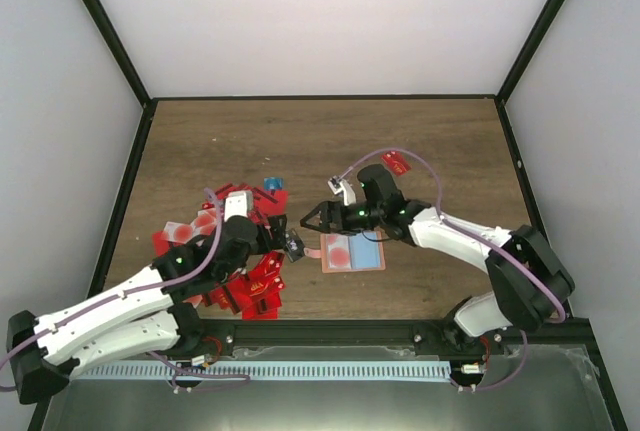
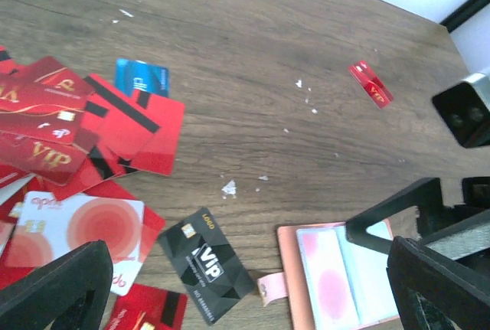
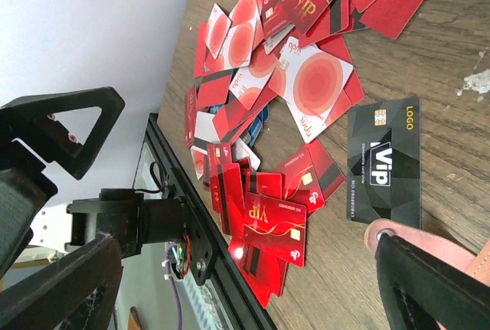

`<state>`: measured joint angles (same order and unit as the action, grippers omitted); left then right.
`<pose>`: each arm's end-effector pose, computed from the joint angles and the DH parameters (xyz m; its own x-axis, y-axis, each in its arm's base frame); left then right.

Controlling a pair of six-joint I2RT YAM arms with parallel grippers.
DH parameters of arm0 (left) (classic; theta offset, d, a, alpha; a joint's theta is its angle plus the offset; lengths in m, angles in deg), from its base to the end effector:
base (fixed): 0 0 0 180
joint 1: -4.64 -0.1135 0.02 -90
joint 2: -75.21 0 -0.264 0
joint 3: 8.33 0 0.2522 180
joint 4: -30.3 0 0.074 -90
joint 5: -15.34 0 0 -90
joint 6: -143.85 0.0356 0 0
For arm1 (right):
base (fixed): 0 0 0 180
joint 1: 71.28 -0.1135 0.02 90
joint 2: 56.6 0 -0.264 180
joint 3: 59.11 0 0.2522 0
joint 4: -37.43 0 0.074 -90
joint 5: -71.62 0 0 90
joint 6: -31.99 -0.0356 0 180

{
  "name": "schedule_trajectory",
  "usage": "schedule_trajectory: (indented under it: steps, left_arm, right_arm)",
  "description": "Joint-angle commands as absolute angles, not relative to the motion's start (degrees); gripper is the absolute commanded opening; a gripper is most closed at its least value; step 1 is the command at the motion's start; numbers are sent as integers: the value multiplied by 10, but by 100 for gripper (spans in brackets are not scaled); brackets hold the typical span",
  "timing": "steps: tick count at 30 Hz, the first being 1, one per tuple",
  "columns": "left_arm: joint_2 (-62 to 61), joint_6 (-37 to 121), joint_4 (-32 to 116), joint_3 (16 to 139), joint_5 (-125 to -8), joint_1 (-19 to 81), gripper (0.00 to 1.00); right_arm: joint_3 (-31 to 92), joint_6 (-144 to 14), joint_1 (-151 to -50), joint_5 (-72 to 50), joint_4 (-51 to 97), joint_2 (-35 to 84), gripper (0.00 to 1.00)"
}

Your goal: Put the credit cards into the card holder

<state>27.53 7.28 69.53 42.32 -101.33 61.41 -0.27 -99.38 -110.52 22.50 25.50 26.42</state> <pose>0.1117 -0.1413 0.2592 -0.6216 -0.2354 -0.7471 0.1421 0.9041 -0.4031 0.2172 0.2075 0.2128 -0.9293 -0.1138 -0.3514 -0.3646 0.4348 0.8234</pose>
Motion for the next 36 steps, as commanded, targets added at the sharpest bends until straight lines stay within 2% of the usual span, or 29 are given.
schedule_trajectory:
  steps: [1,6,10,13,21,27,31,36]
  left_arm:
    - [304,50,775,426,-1034,607,100]
    - [289,9,895,454,-1016,603,100]
    - [276,2,899,446,-945,599,100]
    - [249,-5,911,445,-951,591,100]
    - [189,3,819,411,-893,510,100]
    - [173,-4,699,342,-790,407,91]
    - [148,-19,648,317,-748,360,83]
    - [134,-44,597,294,-722,330,77]
  right_arm:
    - [-6,-992,-1115,211,243,235,92]
    - [-30,-1005,-1152,185,260,222,92]
    - [-45,-1009,-1189,156,270,219,92]
    - [-50,-1008,-1207,131,271,221,92]
    - [-3,-979,-1215,140,281,283,92]
    - [102,-925,-1214,156,263,380,92]
    - [177,-905,-1211,180,263,458,87]
    - [262,-900,-1195,220,264,554,70]
